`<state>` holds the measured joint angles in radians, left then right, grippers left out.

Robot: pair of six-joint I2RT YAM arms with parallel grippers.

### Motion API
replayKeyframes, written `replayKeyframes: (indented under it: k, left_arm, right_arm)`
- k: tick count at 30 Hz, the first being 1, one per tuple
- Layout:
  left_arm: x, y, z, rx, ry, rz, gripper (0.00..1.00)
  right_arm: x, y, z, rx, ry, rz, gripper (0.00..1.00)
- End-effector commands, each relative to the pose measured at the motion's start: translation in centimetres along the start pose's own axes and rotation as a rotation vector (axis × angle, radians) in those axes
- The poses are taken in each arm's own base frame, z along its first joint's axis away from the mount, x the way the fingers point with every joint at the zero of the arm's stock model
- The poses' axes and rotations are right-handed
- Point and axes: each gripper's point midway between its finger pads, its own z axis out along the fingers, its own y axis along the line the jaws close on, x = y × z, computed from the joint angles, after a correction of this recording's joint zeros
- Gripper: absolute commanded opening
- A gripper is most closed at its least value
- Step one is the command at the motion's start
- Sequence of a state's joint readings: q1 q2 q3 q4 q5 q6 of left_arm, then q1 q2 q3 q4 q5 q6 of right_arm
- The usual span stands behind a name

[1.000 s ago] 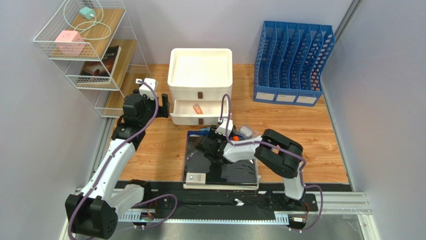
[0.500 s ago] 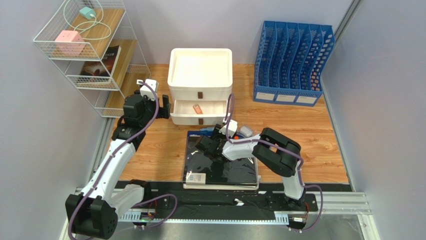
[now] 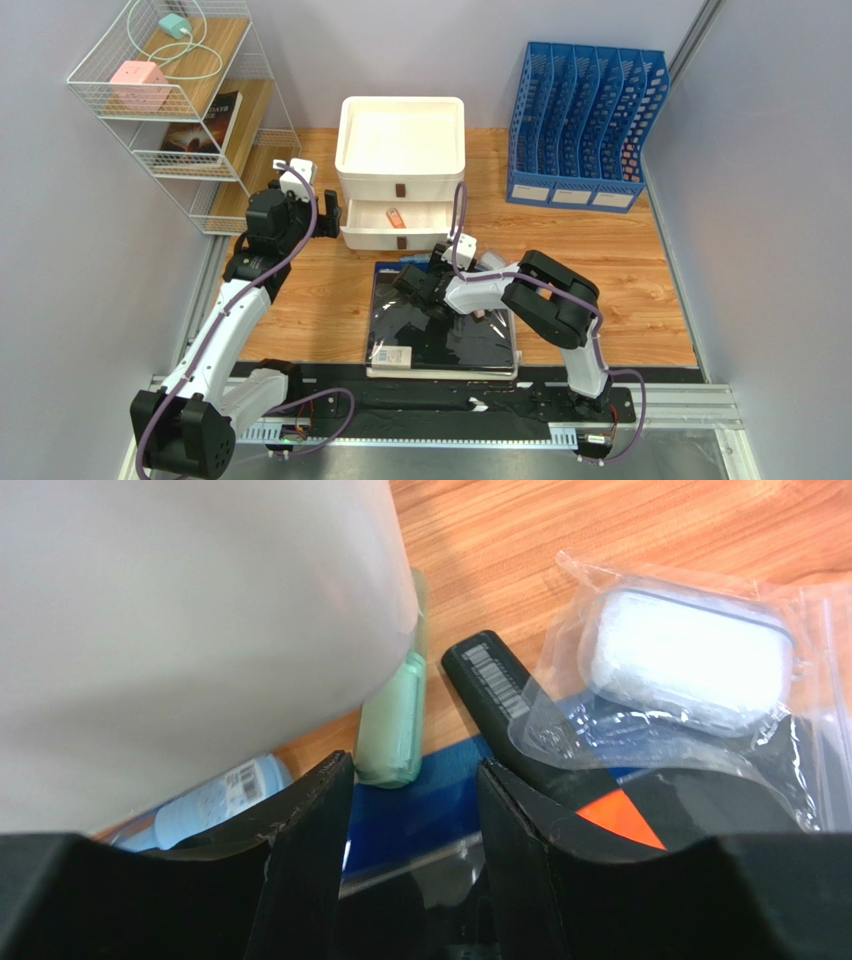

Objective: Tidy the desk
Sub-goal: Pick up the stationery from the center of the board.

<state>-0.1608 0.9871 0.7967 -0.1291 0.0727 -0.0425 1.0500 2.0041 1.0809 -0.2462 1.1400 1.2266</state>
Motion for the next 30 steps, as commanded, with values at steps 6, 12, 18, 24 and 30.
replayKeyframes:
  k: [6,12,18,24,30]
  left_arm:
    - [-1.1,-0.2,-0.2,0.018,-0.048,0.014,0.88]
    - [-0.9,-0.1,0.0,0.018,-0.045,0.018,0.88]
    - [-0.8,-0.2,0.0,0.021,-0.044,0.018,0.88]
    - [-0.8,-0.2,0.0,0.021,-0.045,0.019,0.88]
    - [-0.8,-0.1,0.2,0.018,-0.042,0.018,0.88]
  right_arm:
    - [2.9,0.2,1.7,0.023,0.036,-0.126,0.53]
    - [2.6,0.0,2.0,0.034,0.023,-0.136,0.52]
    - [2.1,-1.5,2.6,0.063,0.017,-0.141,0.47]
    - [2.2,-1.9,3.0,0.061,0.030,-0.149,0.42]
    - [2.4,-1.9,2.8,0.045,0.049,-0.149,0.12]
